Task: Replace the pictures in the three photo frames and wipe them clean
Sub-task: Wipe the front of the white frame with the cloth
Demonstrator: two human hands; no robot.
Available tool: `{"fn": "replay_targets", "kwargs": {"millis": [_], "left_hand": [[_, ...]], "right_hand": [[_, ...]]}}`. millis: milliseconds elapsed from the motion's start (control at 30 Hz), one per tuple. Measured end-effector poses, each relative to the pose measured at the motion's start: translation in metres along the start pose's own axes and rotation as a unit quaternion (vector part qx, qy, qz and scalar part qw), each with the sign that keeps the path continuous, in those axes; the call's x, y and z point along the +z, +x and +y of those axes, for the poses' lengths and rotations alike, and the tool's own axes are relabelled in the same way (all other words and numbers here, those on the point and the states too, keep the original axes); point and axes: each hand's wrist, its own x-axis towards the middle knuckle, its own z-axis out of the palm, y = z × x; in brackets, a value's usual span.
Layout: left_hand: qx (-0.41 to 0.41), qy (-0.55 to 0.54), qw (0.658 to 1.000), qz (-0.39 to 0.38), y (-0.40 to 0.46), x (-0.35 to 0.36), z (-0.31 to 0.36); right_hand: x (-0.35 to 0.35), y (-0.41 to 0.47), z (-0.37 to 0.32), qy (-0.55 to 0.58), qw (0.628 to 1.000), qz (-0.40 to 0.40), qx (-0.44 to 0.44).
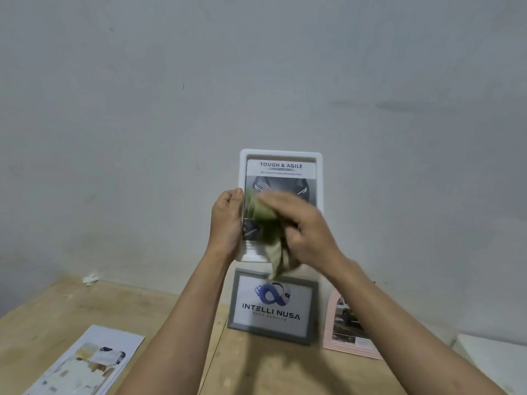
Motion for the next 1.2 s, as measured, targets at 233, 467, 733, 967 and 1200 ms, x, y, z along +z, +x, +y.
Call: {"fn": "replay_targets", "kwargs": {"millis": [233, 467, 733, 967, 1200], "left_hand": [[-0.004, 0.001, 1.000, -0.018, -0.004, 0.018, 0.004], [-0.025, -0.002, 1.000, -0.013, 0.001, 0.012, -0.005], [-0.018, 0.012, 0.999, 0.047, 0.009, 0.012, -0.013], [-0.036, -0.008, 0.995, 0.093, 0.016, 0.014, -0.023], [-0.047, 0.001, 0.994, 0.095, 0.011, 0.017, -0.027]], "right_hand": [[-0.023, 0.064, 0.048, -0.396, 0.903, 0.066, -0.155], [-0.040, 0.038, 0.073, -0.440, 0.890, 0.092, -0.077], [-0.018, -0.030, 0.072, -0.360, 0.931, 0.068, 0.001], [0.027, -0.070, 0.048, -0.206, 0.970, 0.052, 0.121], [0.054, -0.047, 0.016, -0.065, 0.994, -0.033, 0.082]]}}
